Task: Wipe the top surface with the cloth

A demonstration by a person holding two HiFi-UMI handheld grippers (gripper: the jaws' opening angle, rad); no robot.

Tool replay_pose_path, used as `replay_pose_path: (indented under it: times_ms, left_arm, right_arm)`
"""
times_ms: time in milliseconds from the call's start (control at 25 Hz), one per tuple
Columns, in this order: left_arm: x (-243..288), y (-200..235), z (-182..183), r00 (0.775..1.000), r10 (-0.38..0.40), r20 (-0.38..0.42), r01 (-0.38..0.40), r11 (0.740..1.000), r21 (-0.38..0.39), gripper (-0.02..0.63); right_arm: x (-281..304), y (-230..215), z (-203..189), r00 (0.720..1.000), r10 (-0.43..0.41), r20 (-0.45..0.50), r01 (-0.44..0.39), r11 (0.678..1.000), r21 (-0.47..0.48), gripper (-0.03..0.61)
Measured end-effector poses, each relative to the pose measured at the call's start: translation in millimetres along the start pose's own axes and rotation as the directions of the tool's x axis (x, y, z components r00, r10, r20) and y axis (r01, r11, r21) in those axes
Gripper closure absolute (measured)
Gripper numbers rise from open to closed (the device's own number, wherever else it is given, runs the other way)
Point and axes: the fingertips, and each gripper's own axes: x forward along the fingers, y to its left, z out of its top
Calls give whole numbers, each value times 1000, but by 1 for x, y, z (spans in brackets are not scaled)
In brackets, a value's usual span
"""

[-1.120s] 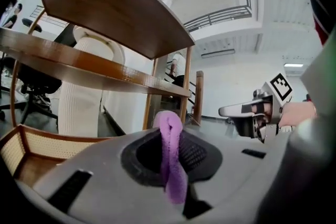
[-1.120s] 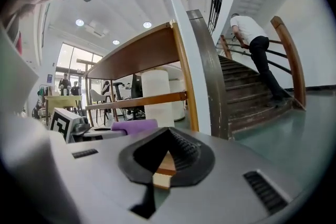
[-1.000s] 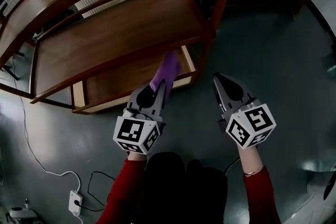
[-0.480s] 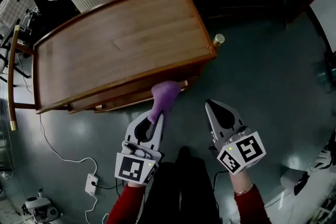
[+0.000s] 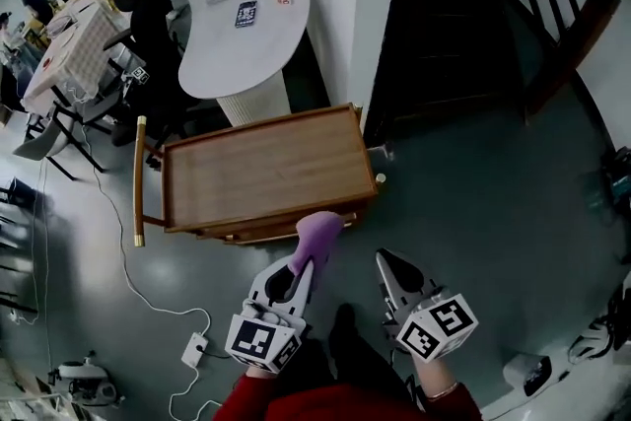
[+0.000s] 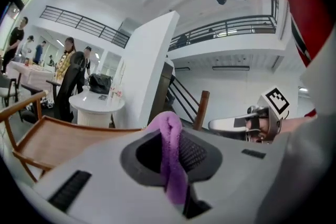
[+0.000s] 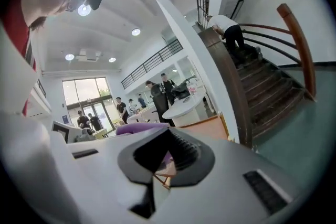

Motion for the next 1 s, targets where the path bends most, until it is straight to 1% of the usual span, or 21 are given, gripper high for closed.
replay_pose_path:
  times_ms: [120, 240, 320, 360, 440, 560, 680, 760, 880, 1000]
  left_arm:
    - [-13, -14, 37, 997, 10, 78, -10, 1000, 0, 565]
    - [-25, -18, 60, 989, -3, 145, 12, 998, -59, 565]
    - [-38, -22, 66, 984, -17, 175, 33, 995, -90, 565]
    - [-43, -24, 66, 983, -20, 183, 36, 996, -86, 565]
    - [-43, -25, 64, 983, -5, 186, 16, 998, -56, 565]
    - [-41, -20, 64, 983, 26, 182, -19, 999, -45, 565]
    - [-49, -16, 66, 986, 40, 163, -39, 999, -11, 565]
    - [-53, -16, 70, 986, 38, 165, -42, 999, 16, 565]
    - [-57, -11, 73, 983, 41, 177, -47, 998, 30, 565]
    - [-58, -6, 68, 986, 40, 160, -49, 998, 50, 565]
  right_arm:
    - [-9, 20, 24, 999, 33, -24, -35, 996, -86, 574]
    - [-9, 33, 44, 999, 9, -32, -14, 986, -165, 574]
    - [-10, 46, 55, 1000, -2, -20, -2, 978, -209, 574]
    - [-10, 54, 59, 1000, 12, -9, -14, 974, -228, 574]
    - [-6, 61, 65, 998, 60, 14, -54, 965, -258, 574]
    - [5, 64, 63, 993, 113, 29, -103, 966, -237, 574]
    - [8, 72, 56, 990, 137, 40, -125, 965, -232, 574]
    - [10, 73, 51, 992, 124, 33, -113, 965, -238, 574]
    - [16, 74, 37, 994, 108, 15, -102, 969, -227, 574]
    - [18, 78, 23, 995, 100, -1, -97, 971, -219, 574]
